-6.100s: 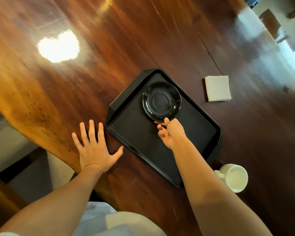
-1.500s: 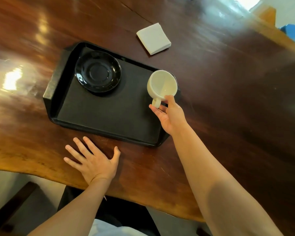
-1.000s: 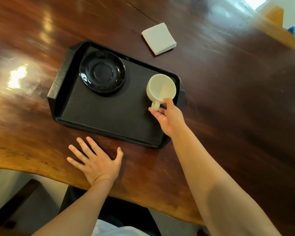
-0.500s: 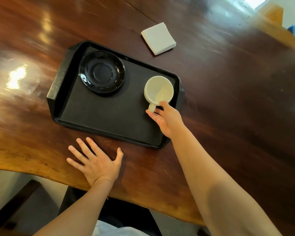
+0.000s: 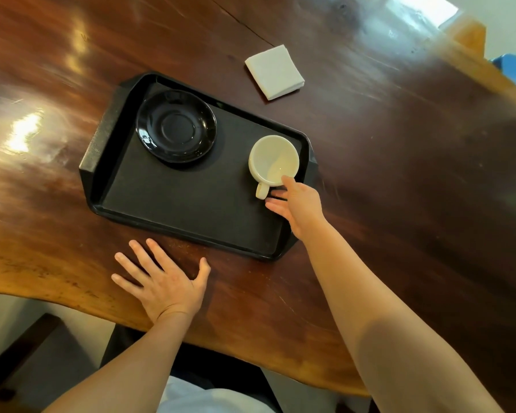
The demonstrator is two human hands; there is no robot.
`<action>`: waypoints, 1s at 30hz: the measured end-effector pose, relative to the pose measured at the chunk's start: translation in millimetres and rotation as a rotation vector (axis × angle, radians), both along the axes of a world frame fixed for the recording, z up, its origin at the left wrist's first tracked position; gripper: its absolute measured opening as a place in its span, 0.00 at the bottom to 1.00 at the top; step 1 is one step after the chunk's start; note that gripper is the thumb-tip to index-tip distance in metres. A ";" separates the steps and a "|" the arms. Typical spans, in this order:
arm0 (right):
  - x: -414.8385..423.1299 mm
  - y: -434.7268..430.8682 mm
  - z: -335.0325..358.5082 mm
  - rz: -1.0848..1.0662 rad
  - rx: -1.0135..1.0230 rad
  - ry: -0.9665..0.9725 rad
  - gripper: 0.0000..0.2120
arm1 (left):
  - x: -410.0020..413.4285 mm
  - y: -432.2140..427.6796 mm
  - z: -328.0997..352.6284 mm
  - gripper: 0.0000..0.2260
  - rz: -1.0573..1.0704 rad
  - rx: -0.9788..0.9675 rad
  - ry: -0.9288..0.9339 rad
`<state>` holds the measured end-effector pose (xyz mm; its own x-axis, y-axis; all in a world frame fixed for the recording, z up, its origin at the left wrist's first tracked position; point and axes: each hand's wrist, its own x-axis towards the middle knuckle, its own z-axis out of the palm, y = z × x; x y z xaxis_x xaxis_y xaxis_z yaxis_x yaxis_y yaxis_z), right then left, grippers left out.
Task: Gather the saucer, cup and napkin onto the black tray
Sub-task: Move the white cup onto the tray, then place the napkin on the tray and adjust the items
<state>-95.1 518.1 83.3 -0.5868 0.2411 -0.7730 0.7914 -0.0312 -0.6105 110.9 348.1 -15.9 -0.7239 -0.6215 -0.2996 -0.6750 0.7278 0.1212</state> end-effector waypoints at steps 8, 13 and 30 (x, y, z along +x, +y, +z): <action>-27.2 20.8 21.4 0.170 0.613 0.248 0.10 | 0.2 -0.5 2.3 0.52 0.012 0.001 0.005; -46.0 8.9 30.5 0.317 0.633 0.321 0.09 | -0.3 -0.8 3.2 0.51 0.014 -0.011 -0.003; -171.3 -64.4 19.7 0.231 0.380 0.099 0.13 | -3.7 0.2 6.9 0.47 0.037 -0.027 -0.001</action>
<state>-266.5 453.7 103.0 -0.7252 0.3511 -0.5923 0.6885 0.3804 -0.6175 107.2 348.3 -8.9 -0.7001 -0.6554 -0.2833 -0.7014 0.7055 0.1013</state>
